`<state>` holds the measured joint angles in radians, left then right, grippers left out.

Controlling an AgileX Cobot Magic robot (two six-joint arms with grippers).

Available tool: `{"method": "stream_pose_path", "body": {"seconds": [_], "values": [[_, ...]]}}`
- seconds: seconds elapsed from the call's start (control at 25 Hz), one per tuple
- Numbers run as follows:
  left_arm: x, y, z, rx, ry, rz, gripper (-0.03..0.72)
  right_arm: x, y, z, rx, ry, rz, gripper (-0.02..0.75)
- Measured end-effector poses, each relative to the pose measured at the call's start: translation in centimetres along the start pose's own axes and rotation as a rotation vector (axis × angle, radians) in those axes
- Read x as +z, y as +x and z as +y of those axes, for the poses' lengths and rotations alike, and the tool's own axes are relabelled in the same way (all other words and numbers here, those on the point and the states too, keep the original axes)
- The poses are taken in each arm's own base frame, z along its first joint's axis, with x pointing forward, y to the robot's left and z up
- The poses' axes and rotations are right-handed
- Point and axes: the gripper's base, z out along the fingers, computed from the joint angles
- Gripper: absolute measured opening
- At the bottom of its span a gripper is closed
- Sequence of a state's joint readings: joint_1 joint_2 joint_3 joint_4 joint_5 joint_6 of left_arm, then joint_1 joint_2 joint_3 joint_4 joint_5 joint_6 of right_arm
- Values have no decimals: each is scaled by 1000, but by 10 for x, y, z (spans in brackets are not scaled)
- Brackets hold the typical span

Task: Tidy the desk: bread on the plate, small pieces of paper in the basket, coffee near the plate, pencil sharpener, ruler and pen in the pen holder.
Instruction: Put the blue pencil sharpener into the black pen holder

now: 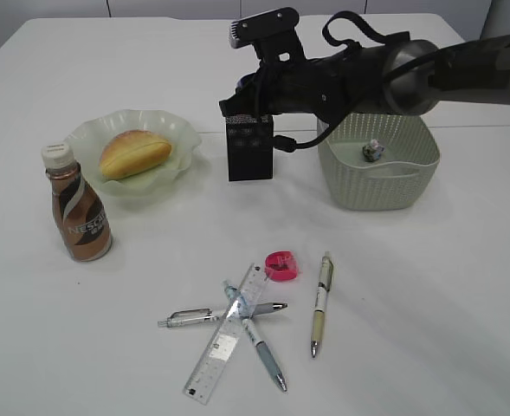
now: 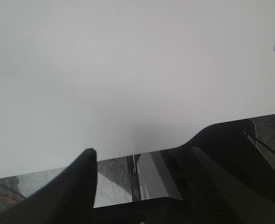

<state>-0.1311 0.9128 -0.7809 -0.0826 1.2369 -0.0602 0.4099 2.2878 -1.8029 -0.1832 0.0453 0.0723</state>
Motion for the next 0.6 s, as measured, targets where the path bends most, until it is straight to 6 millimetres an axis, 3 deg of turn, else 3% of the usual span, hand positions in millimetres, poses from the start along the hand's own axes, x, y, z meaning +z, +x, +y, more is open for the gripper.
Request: {"method": "stream_pose_path", "body": {"seconds": [0.2, 0.44, 0.6], "values": [[0, 0, 0, 0, 0, 0, 434, 0, 0, 0, 0, 0, 0, 240], [0, 0, 0, 0, 0, 0, 434, 0, -6, 0, 0, -5, -67, 359], [0, 0, 0, 0, 1, 0, 433, 0, -6, 0, 0, -5, -67, 375]]}}
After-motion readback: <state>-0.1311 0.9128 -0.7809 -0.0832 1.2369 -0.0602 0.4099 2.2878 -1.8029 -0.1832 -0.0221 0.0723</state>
